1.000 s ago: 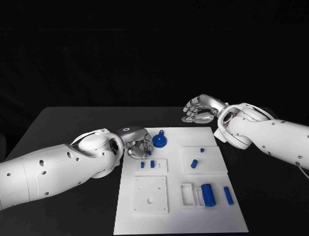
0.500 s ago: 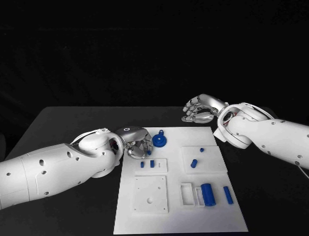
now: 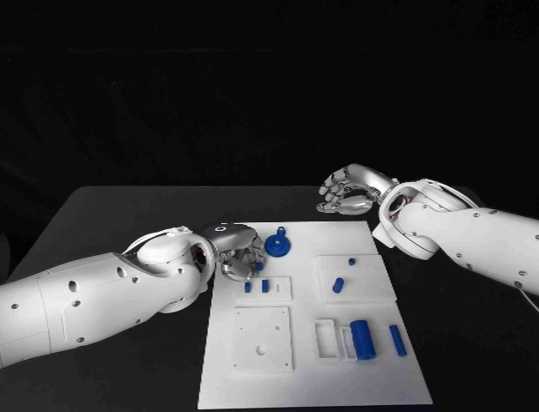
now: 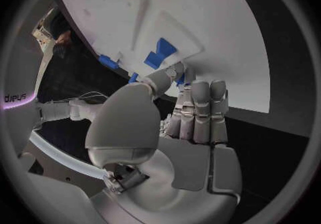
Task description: Assemble the parts on the task board
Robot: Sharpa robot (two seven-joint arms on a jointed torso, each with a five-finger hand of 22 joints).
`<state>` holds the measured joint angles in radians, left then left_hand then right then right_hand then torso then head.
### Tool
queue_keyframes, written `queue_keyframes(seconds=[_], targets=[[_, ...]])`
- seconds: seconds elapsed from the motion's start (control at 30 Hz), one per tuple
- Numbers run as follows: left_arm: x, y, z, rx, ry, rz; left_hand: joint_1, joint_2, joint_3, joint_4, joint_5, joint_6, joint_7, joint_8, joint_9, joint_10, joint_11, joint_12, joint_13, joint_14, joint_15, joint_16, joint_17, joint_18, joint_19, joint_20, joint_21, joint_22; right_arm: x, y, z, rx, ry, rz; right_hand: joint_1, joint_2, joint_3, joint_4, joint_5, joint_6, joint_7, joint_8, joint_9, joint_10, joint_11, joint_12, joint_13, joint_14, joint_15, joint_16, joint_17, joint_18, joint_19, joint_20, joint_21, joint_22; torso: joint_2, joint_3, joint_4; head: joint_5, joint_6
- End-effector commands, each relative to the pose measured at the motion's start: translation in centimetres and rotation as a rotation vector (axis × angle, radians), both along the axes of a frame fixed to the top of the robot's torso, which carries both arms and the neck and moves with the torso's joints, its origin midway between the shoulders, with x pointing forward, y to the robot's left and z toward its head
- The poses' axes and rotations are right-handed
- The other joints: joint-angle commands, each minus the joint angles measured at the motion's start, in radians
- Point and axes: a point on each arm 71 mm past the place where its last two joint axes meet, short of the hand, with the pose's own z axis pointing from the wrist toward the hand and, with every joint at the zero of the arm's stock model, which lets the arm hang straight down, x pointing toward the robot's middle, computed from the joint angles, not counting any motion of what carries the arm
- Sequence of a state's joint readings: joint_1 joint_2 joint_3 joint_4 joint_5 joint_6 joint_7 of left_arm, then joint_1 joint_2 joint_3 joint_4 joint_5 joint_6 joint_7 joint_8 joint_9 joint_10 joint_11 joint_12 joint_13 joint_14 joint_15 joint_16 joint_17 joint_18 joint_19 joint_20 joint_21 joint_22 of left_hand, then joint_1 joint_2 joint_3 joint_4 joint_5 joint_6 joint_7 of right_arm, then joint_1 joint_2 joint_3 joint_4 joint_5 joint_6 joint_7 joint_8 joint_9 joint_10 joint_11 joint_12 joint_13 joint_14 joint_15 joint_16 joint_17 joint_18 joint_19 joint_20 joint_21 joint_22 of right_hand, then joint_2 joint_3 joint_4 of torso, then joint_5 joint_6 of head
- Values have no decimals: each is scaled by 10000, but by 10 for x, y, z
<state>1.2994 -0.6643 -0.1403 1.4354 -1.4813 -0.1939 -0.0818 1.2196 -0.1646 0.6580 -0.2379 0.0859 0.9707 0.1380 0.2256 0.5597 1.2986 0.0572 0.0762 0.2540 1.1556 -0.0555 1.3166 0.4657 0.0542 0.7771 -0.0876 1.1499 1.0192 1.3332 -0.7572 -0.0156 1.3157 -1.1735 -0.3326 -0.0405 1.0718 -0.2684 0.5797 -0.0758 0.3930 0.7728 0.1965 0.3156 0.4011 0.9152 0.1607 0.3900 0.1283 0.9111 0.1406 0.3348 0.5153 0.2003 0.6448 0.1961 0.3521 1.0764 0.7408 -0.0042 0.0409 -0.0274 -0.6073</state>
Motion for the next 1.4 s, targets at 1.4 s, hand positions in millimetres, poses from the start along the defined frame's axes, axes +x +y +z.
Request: queue_keyframes(seconds=[1.4], targets=[[18, 64, 28, -8084, 2341, 2097, -44, -341, 66, 542, 179, -903, 297, 98, -110, -910, 456, -73, -35, -1395, 506, -2380, -1320, -227, -1322, -116, -1412, -385, -26, -45, -13, -1942, 594, 622, 1043, 319, 548, -1171, -1651, 798, -174, 341, -84, 989, -283, -67, -557, 2621, -1147, 1549, 1200, 615, 2755, -400, 863, 520, -14, -1, -24, -453, 206]])
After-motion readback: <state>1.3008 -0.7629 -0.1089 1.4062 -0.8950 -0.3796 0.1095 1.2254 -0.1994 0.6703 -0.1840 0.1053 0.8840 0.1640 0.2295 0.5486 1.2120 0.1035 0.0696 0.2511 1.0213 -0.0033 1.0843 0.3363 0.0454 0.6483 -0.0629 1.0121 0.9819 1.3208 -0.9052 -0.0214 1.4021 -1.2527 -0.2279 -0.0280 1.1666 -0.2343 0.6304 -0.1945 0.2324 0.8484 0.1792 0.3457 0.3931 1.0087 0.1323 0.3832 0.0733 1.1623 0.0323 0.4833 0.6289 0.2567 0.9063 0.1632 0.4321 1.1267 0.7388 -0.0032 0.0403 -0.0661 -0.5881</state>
